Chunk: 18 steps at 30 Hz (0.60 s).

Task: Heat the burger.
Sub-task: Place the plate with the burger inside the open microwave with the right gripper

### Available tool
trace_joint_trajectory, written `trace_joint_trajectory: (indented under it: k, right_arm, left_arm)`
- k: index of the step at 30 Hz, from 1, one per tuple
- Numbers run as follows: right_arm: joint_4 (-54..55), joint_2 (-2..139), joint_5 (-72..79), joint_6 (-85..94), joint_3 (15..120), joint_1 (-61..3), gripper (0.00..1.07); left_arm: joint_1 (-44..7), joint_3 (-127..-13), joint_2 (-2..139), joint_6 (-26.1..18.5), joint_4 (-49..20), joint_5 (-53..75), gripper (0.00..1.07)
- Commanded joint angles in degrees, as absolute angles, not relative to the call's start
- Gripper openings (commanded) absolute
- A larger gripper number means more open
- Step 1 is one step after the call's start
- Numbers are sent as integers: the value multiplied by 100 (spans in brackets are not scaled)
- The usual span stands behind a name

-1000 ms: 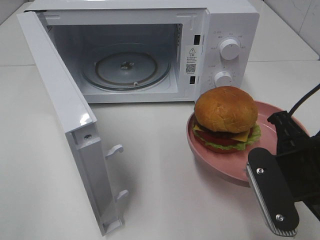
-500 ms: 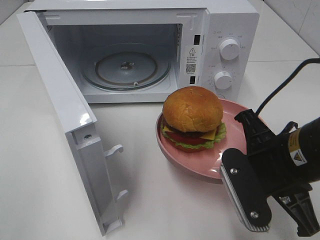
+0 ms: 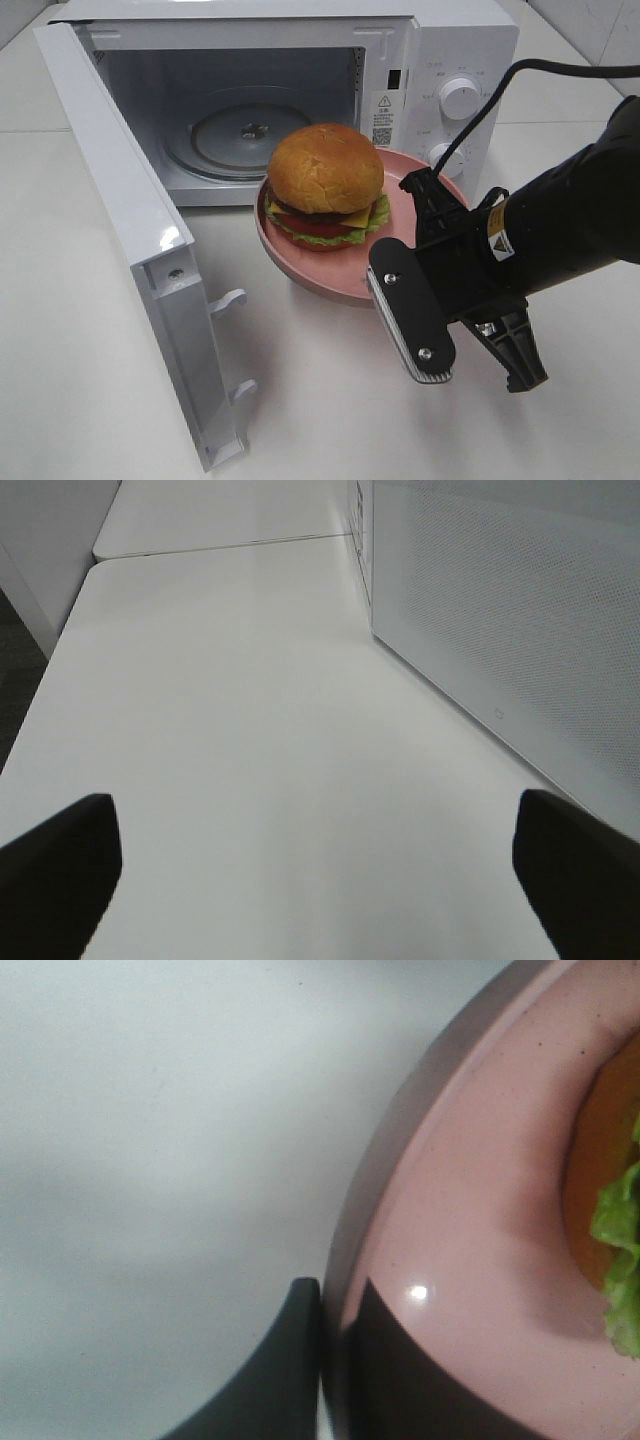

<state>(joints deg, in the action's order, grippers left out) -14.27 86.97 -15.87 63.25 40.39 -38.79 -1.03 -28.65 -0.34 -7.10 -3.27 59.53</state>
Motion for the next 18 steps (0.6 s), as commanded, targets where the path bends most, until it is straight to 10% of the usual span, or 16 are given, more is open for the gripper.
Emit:
trace_joint_trajectory:
  k: [1,18]
  right_arm:
    - [-1369,8766,-1266,6480,4206,-3867,0]
    - [-1358,9345,-1071,6778,4853,-3885,0]
  left_arm:
    - [-143,-2859,-143,-699,-332,5930,100]
    - [-143,-2859,-143,-699,-327,5930,100]
